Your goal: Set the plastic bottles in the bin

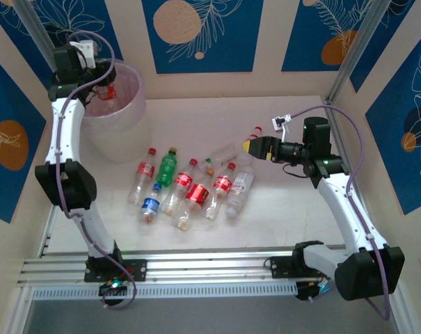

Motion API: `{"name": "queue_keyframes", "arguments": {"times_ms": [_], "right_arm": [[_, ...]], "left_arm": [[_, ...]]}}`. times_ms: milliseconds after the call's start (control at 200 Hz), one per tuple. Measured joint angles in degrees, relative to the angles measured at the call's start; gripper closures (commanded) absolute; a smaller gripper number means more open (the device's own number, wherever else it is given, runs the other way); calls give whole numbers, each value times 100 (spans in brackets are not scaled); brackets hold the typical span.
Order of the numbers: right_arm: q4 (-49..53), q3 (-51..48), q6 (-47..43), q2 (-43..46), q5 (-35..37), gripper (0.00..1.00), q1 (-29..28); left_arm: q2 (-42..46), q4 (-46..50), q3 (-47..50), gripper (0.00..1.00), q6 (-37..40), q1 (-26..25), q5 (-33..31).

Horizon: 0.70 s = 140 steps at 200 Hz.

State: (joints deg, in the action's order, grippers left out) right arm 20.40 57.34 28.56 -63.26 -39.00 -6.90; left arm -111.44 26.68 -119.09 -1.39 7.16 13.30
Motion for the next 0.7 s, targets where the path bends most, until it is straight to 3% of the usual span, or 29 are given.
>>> {"name": "queue_keyframes", "arguments": {"times_ms": [450,525,700], "right_arm": [[127,-46,4,-9,579,1,-66],[151,-74,7,-9,671,0,-63],[175,-190,116,28,1102,1,0]], "left_arm": [[-236,216,369,100,328,-164,-28],[-315,216,422,91,323,-179,-59],[-415,216,472,88,295,-181,-79]]}}
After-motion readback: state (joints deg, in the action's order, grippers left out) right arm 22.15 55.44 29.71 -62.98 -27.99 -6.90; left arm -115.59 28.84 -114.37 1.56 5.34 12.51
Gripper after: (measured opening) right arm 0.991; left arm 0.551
